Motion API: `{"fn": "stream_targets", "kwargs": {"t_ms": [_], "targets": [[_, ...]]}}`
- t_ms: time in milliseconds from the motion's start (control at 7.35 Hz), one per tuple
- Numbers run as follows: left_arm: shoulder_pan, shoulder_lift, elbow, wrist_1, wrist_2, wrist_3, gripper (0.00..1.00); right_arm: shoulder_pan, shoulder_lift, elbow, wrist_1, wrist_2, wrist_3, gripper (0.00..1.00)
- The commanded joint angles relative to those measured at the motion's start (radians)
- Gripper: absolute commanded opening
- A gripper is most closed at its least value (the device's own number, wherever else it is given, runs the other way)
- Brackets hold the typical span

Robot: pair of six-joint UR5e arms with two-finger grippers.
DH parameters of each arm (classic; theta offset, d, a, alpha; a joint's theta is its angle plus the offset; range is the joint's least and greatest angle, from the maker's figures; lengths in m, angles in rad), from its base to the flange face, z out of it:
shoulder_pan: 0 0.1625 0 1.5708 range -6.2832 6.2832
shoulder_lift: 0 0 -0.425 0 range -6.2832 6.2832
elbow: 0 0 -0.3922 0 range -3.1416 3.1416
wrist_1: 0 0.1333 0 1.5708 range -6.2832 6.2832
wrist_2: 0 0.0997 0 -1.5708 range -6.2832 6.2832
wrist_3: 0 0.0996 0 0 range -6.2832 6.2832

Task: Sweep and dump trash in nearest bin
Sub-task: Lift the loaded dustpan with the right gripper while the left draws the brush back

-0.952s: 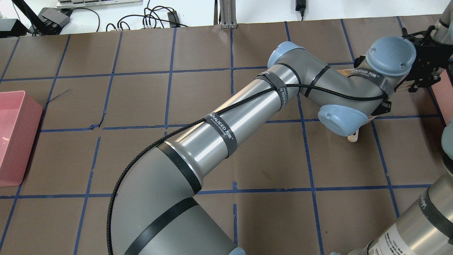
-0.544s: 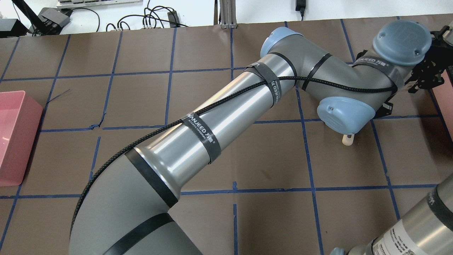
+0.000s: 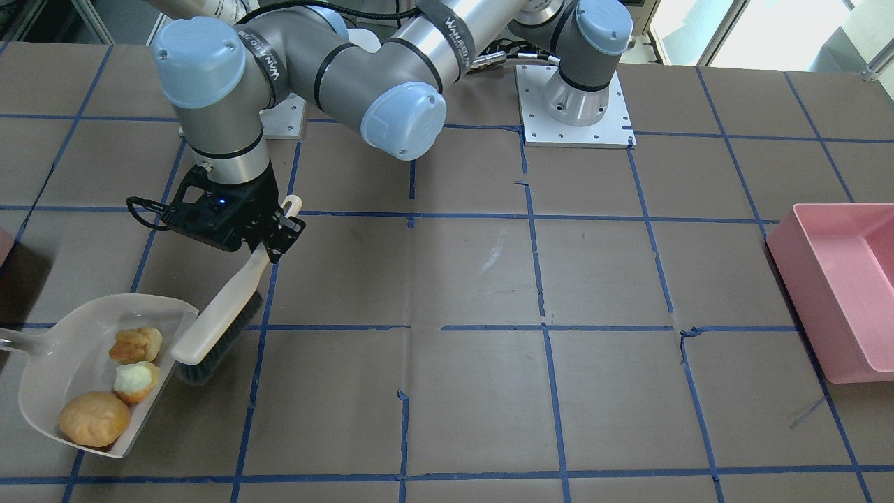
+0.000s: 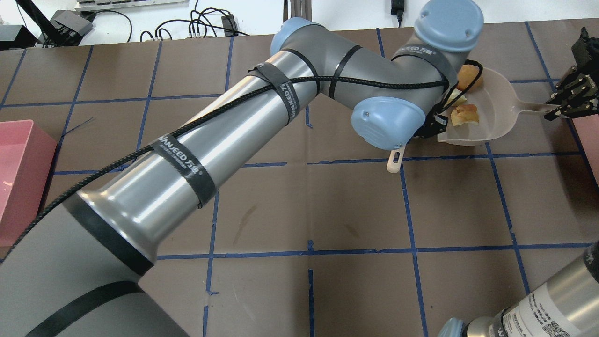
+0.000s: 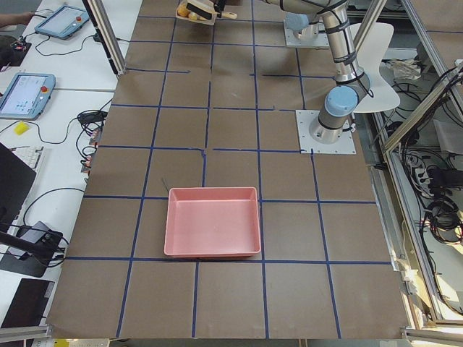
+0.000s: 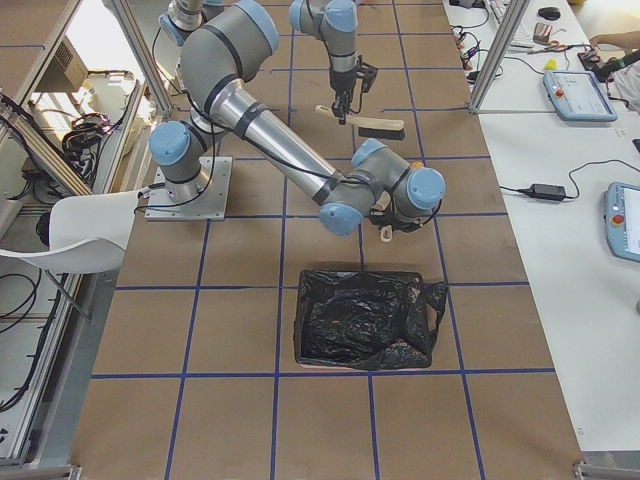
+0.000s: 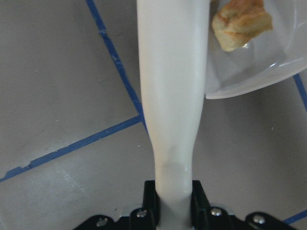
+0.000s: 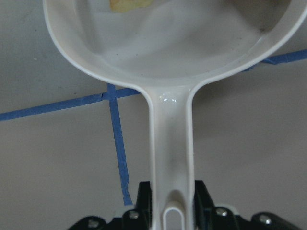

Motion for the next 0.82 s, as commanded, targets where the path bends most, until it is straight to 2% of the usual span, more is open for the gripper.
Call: {"fn": "stream_targets", "kwargs": {"t_ms": [0,408,544,680], "targets": [[0.065,0.131,-0.135,-0.043,0.015,-0.015,0.06,-0.078,-0.027,-0.035,0.024,0.060,0.012,0.00],[0.089,0.314,-0.452,-0.054,-0.027,-0.184,0.06,-0.288,-0.069,-0.099,0.128,0.061,0.018,0.00],[0.089,0.351,-0.522,-0.056,-0.099,-0.261,0.06,-0.372,-0.072,-0.161,0.187,0.055,0.009,0.00],[0.087,0.355,-0.554,-0.057,-0.116,-0.351,0.06,-0.426,-0.065,-0.212,0.226,0.049,0.006,0.00]]}}
